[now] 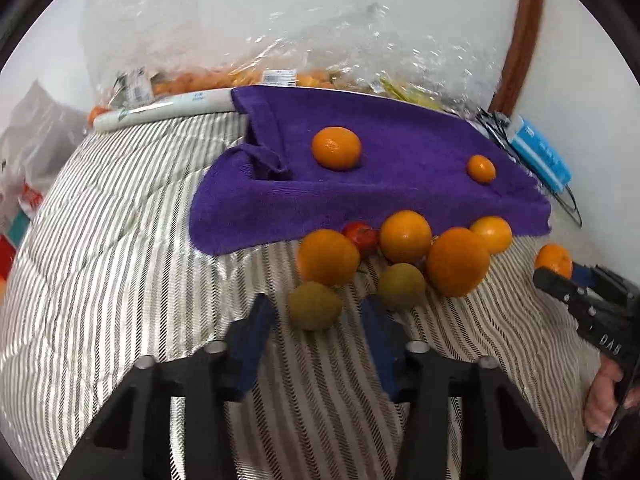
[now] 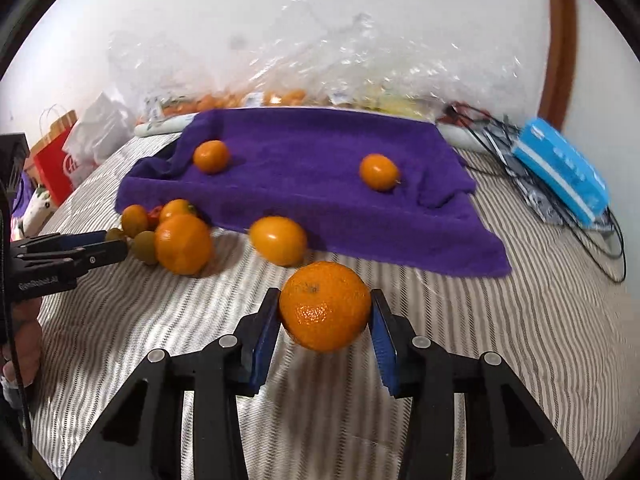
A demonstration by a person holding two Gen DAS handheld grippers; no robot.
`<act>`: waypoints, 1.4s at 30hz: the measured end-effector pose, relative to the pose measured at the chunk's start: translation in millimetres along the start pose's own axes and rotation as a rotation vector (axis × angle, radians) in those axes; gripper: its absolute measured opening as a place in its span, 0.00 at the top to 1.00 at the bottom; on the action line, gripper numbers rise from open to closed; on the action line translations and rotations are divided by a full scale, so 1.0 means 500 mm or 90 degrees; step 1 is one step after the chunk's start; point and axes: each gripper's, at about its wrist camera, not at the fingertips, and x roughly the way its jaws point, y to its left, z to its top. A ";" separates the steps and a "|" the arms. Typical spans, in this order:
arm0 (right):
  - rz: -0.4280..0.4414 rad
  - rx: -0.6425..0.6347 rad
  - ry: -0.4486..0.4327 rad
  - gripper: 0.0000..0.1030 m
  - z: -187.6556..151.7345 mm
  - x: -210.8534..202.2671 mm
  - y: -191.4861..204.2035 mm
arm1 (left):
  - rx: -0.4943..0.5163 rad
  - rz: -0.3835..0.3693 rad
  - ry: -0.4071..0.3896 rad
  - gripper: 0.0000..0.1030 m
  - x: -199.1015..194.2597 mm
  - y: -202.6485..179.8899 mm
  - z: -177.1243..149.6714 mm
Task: Organize fruits
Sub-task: 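Grasp another orange with the right tool while the left tool grasps a small yellow-green fruit, then carry the held orange and small fruit over the purple towel with both tools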
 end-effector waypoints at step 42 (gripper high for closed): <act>0.042 0.012 -0.167 0.58 0.144 -0.089 -0.040 | -0.081 -0.027 -0.175 0.76 -0.096 0.018 0.094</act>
